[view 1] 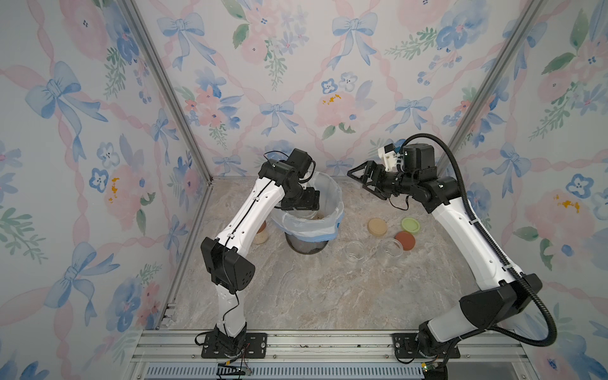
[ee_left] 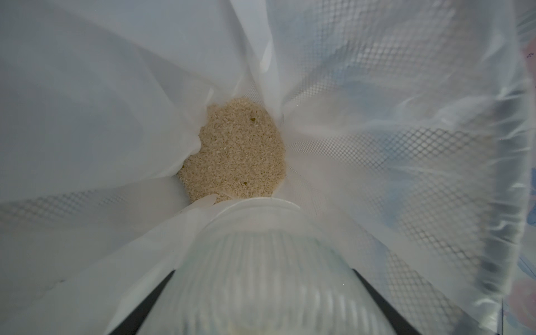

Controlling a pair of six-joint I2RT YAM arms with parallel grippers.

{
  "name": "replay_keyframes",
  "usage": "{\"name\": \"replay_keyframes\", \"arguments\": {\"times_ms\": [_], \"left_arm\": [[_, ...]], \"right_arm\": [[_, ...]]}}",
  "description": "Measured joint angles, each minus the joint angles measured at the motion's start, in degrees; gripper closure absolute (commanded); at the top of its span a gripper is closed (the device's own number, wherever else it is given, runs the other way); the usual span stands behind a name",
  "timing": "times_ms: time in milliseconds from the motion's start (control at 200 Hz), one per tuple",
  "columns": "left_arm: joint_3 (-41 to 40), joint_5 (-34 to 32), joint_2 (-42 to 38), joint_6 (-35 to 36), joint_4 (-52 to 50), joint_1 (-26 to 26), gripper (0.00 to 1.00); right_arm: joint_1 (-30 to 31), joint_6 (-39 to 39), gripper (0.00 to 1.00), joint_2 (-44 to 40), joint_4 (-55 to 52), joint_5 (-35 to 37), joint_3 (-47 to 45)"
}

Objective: Empty moldy rice from jars
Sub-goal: Pour the moldy rice from the jar into the trash bin.

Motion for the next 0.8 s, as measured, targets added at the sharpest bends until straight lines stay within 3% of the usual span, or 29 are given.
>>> {"name": "replay_keyframes", "arguments": {"times_ms": [160,340,535,715,760,800], "left_arm": [[7.52,2.99,2.47,-1.18,-0.26,0.31,1.0],[9.81,18.84,3.93,-9.44,2.91,5.22,1.0],[9.25,26.27,4.04,-13.33,5.16,9.2,1.0],[8.07,25.24,4.04,-11.85,5.22,9.07,1.0],[8.11,22.25,3.98,-10.64,5.25,8.61,1.0],[8.26,15.74,3.93,-9.31,5.18,7.45,1.0]], "right_arm": [[0.0,0.44,0.03,0.02,0.81,-0.52,-0.04],[0.0,0.46,0.03,0.02,0.79,-1.05,-0.02],[0.0,0.74,0.03,0.15,0.79,-1.27,0.02],[0.02,1.33,0.03,0.31,1.2,-1.27,0.02],[0.02,1.42,0.03,0.46,1.2,-1.27,0.04],[0.02,1.51,0.03,0.68,1.2,-1.27,0.11]]}}
